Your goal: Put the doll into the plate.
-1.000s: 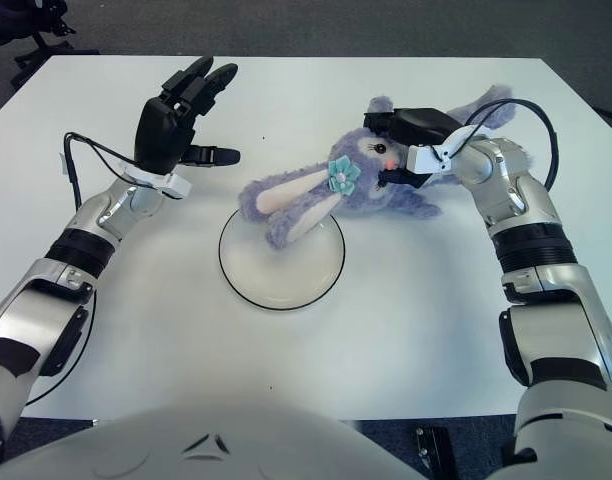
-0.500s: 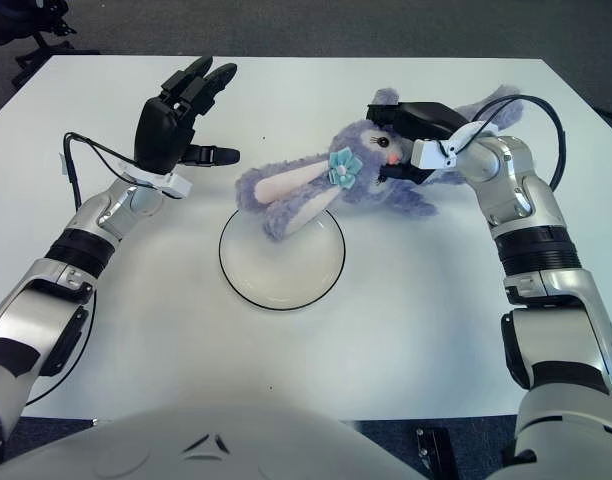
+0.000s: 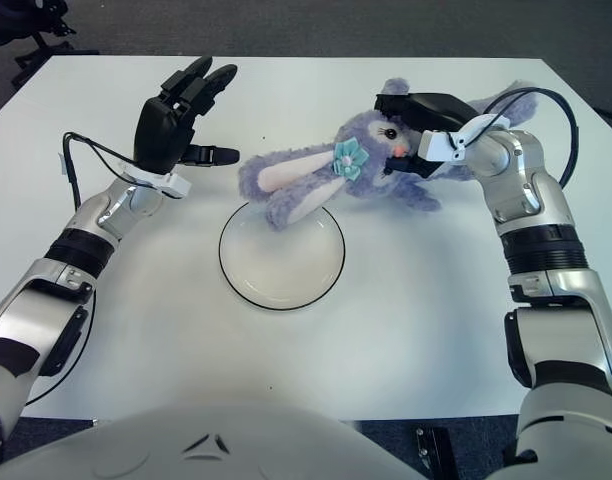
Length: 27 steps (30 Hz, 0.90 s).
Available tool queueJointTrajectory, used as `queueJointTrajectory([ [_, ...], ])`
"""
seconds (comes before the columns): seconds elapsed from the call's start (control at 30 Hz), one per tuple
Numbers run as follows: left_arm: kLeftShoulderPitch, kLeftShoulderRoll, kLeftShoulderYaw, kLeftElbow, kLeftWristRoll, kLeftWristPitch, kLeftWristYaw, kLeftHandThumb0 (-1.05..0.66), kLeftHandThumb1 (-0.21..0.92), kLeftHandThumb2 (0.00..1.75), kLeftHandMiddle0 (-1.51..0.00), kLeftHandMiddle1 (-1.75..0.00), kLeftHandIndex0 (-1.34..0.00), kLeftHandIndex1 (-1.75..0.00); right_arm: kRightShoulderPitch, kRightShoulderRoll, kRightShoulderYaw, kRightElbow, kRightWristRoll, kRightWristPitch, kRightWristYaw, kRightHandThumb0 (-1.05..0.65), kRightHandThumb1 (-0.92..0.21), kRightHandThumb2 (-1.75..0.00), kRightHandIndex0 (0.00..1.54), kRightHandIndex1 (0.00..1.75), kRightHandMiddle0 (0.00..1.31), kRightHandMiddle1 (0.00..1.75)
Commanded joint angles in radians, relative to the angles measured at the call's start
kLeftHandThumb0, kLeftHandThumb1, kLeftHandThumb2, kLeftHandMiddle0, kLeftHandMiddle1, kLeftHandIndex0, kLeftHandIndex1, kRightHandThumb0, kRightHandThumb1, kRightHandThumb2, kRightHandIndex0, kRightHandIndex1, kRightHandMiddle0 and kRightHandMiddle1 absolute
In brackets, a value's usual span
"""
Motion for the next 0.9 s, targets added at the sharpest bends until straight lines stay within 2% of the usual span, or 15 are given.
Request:
queueJointTrajectory([
  [0.0, -0.015, 0.003, 0.000, 0.014, -0.015, 0.013, -0.017, -0.24, 0.92, 0.30, -0.49, -0.01, -0.45, -0.16, -0.042, 0.005, -0.011, -0.002, 0.046, -0.019, 0.031, 0.00, -0.30, -1.30, 0.67, 1.61, 0.42, 1.75],
  [0.2, -0.029, -0.008, 0.014, 0.035, -0.044, 0.039, -0.035, -0.25, 0.92, 0.30, -0.50, -0.01, -0.45, -0.15, -0.074, 0.034, 0.010, -0.044, 0.110, -0.027, 0.119, 0.00, -0.29, -1.31, 0.67, 1.62, 0.42, 1.75],
  [0.4, -0.036, -0.012, 0.021, 0.045, -0.064, 0.055, -0.038, -0.26, 0.92, 0.30, -0.51, -0.02, -0.46, -0.15, -0.089, 0.047, 0.032, -0.085, 0.104, -0.075, 0.150, 0.00, -0.29, -1.31, 0.67, 1.62, 0.42, 1.75],
  [0.53, -0.040, -0.017, 0.026, 0.055, -0.077, 0.067, -0.044, -0.26, 0.92, 0.31, -0.52, -0.02, -0.46, -0.15, -0.099, 0.052, 0.042, -0.112, 0.097, -0.072, 0.172, 0.00, -0.29, -1.32, 0.67, 1.62, 0.42, 1.75],
  [0.87, -0.057, -0.010, 0.039, 0.109, -0.109, 0.102, -0.058, -0.28, 0.92, 0.31, -0.54, -0.03, -0.47, -0.15, -0.126, 0.085, 0.069, -0.181, 0.091, 0.015, 0.235, 0.00, -0.29, -1.32, 0.67, 1.62, 0.43, 1.75],
])
